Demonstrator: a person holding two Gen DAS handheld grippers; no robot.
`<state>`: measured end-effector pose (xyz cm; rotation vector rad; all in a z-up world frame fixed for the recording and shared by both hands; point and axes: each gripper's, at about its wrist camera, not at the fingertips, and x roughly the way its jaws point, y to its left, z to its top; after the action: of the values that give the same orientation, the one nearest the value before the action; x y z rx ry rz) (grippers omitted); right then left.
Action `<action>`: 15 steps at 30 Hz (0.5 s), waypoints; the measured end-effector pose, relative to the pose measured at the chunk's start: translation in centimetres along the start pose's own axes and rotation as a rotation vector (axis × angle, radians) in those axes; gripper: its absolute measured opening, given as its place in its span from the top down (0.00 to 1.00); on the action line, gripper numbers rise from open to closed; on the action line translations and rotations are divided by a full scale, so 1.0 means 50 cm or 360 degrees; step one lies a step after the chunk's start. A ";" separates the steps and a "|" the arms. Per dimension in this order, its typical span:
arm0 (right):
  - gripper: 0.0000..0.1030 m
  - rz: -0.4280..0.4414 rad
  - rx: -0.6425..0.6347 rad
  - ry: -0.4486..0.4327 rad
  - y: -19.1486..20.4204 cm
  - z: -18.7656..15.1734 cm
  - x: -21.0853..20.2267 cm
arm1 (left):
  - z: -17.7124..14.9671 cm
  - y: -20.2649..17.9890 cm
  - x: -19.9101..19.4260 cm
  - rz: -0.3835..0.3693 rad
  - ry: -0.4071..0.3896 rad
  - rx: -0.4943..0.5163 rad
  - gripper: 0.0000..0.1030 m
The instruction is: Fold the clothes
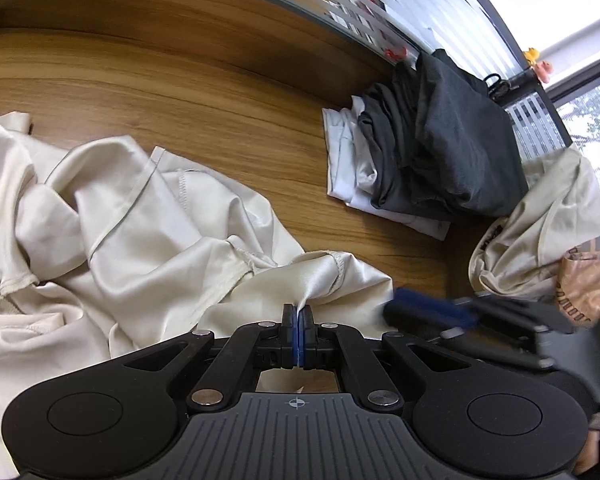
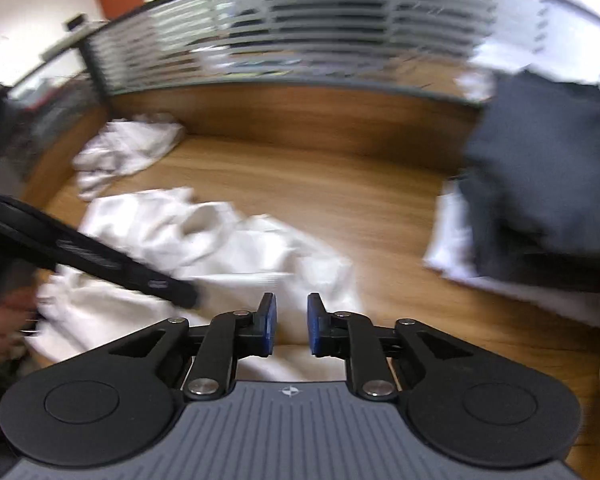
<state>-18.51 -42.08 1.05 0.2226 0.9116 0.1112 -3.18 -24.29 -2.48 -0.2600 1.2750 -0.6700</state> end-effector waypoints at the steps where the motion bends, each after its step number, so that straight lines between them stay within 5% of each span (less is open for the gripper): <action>1: 0.83 0.0034 0.0007 0.0037 0.002 0.000 0.019 | 0.002 0.000 0.001 -0.0001 0.0003 0.0003 0.97; 15: 0.82 -0.0063 0.0134 0.0277 -0.029 -0.019 0.230 | 0.024 0.012 0.029 -0.0007 0.0046 -0.0018 0.97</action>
<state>-12.28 -41.19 -8.72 0.2760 1.0943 0.0558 -1.65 -24.88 -3.62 -0.2635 1.3062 -0.6726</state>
